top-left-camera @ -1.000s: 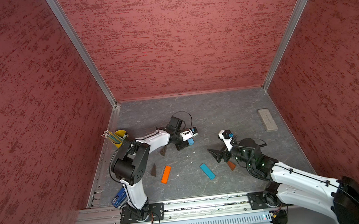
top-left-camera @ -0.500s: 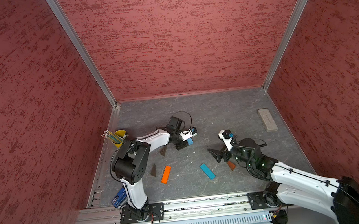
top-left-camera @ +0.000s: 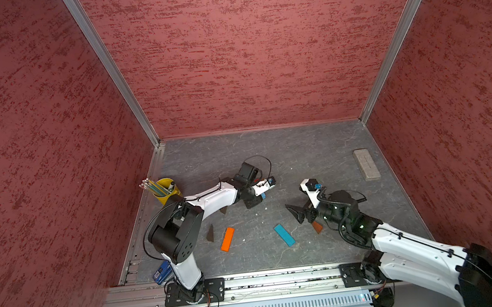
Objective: Assemble a small pinwheel with building blocks
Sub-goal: Place the building block at the center of the board, then assemble the building block at the center of the board.
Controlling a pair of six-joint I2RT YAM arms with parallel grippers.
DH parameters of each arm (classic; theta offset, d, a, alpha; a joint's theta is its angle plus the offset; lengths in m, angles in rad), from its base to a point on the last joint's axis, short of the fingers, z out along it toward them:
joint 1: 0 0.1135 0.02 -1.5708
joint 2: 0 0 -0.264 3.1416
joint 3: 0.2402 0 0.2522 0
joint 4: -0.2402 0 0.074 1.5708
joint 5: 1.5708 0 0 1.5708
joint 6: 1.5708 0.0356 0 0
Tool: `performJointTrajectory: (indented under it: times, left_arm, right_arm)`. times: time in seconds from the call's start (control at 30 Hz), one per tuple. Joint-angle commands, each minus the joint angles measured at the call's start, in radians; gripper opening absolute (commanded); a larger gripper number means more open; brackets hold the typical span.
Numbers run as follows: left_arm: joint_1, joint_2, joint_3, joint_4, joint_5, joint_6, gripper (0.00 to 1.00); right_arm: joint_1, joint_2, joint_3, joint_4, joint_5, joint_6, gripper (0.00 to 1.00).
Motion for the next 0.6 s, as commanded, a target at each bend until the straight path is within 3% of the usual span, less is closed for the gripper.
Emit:
performJointTrajectory:
  times: [0.0, 0.23, 0.57]
  left_arm:
    - [0.001, -0.063, -0.034, 0.014, -0.081, -0.163, 0.45]
    - [-0.015, -0.165, -0.136, 0.026, -0.110, -0.443, 0.48]
    - [-0.046, -0.126, -0.136, 0.006, -0.093, -0.623, 0.47]
  right_arm:
    - [0.008, 0.006, -0.009, 0.033, 0.003, 0.002, 0.99]
    - [0.009, 0.032, -0.007, 0.045, -0.011, -0.001, 0.99]
    - [0.008, 0.046, -0.005, 0.057, -0.024, 0.003, 0.99]
